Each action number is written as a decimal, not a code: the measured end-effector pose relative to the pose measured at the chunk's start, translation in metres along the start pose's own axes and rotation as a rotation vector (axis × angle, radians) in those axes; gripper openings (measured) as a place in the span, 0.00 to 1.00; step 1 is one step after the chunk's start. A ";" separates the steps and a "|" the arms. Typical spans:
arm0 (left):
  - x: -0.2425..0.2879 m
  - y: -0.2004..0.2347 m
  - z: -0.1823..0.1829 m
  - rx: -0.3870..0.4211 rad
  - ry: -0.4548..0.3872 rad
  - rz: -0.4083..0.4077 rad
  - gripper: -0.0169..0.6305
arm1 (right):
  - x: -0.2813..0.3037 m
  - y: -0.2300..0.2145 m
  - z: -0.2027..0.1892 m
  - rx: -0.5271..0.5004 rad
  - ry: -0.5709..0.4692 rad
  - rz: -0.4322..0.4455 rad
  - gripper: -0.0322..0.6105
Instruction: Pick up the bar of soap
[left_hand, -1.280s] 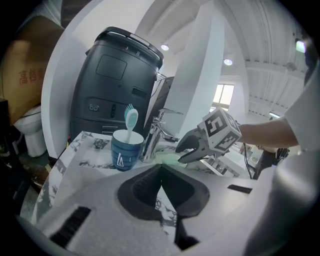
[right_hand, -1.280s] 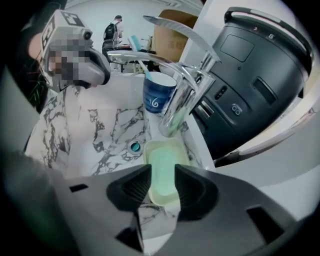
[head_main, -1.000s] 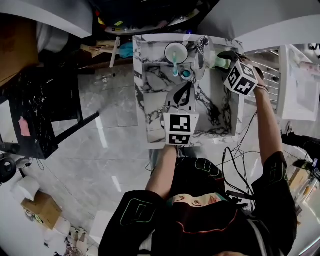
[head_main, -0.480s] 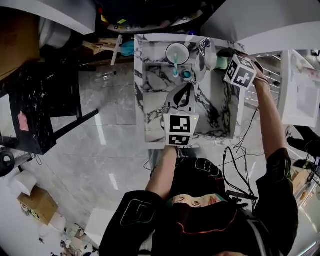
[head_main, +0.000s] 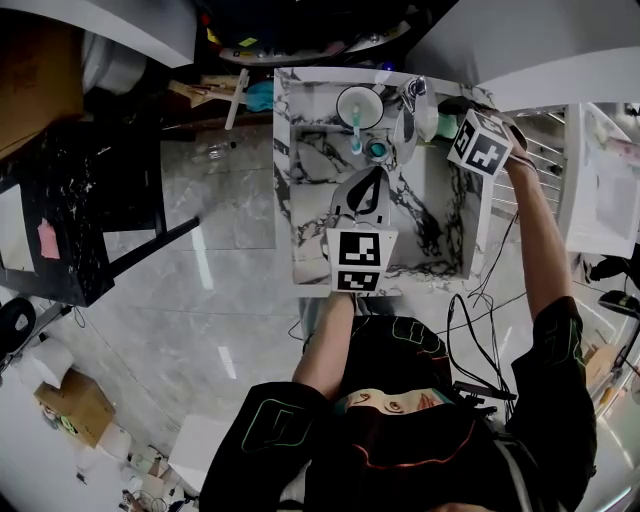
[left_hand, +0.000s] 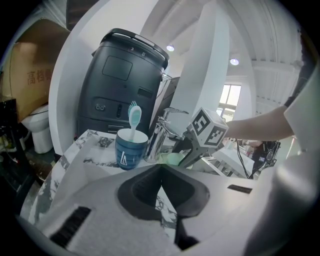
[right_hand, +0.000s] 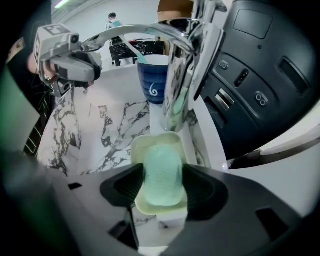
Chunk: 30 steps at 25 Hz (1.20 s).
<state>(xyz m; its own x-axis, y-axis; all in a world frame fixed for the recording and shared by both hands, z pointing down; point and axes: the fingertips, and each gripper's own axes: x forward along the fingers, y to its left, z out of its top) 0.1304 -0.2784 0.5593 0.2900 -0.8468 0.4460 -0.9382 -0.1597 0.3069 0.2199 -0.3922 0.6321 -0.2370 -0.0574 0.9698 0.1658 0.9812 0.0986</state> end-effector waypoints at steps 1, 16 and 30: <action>0.000 0.000 0.000 0.000 0.000 0.000 0.04 | -0.001 -0.001 0.000 0.002 -0.002 -0.017 0.45; -0.013 0.007 0.009 0.026 -0.008 -0.027 0.04 | -0.035 -0.017 0.004 0.151 -0.060 -0.409 0.45; -0.037 0.001 0.037 0.097 -0.059 -0.113 0.04 | -0.136 0.000 0.007 0.731 -0.402 -0.710 0.44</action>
<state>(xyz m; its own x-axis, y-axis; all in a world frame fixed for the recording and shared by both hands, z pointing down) 0.1118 -0.2662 0.5123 0.3859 -0.8486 0.3617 -0.9148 -0.3015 0.2687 0.2459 -0.3831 0.4986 -0.3712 -0.7189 0.5876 -0.7085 0.6284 0.3211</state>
